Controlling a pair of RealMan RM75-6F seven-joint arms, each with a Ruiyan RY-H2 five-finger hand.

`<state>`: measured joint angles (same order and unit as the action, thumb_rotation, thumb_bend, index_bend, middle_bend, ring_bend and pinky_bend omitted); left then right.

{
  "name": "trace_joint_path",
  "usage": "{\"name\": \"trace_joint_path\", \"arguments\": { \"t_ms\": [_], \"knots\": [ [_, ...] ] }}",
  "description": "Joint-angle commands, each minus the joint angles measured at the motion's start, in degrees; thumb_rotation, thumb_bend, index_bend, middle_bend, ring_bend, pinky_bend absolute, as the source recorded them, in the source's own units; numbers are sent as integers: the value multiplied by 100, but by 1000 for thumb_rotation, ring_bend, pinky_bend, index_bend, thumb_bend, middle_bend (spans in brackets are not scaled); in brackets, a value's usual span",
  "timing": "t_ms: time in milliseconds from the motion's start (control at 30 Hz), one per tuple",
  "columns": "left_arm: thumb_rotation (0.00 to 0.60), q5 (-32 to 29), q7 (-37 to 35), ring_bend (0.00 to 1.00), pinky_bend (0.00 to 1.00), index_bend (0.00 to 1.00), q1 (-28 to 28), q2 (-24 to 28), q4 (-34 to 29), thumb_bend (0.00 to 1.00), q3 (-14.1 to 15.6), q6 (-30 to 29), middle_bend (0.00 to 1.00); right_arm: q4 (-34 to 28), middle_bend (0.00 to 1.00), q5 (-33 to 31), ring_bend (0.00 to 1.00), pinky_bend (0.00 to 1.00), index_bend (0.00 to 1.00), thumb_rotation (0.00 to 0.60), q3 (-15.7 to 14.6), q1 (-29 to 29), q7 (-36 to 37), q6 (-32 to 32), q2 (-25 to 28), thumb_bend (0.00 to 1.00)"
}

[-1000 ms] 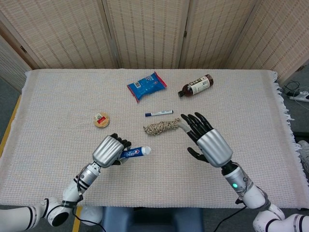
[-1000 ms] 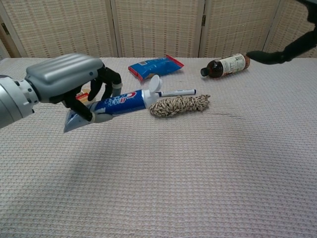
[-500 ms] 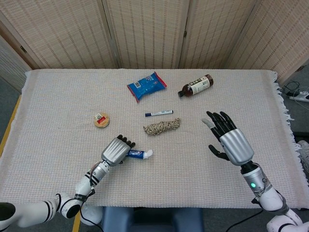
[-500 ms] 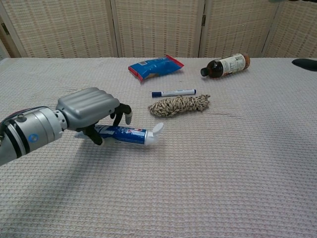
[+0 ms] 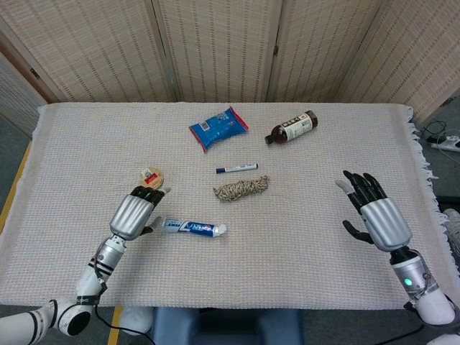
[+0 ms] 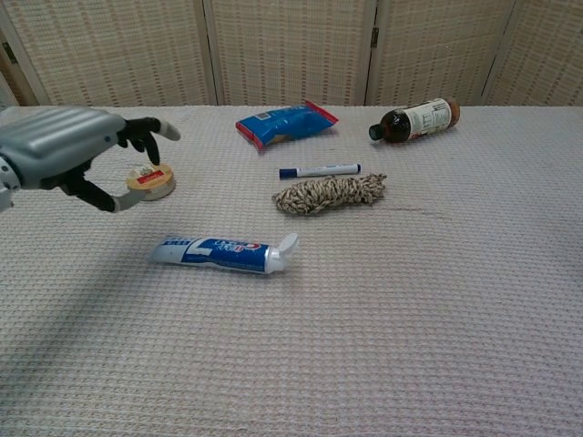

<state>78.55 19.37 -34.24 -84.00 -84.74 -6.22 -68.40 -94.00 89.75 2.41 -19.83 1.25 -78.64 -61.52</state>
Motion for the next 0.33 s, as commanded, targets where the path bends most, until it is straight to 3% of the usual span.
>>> {"name": "trace_joint_path", "arguments": {
  "t_ms": [33,333],
  "knots": [
    [600,-76,-474,283,264,197,604,637,-412,434,-7,-672,350,89,32,1,27,0,0,600,-119,240,203,-195,130,376],
    [600,39,-1056,282,248,234,1766,1269,-485,434,334,-1875,350,357,33,15,35,0,0,600,-295,851,670,-759,184,376]
  ]
}}
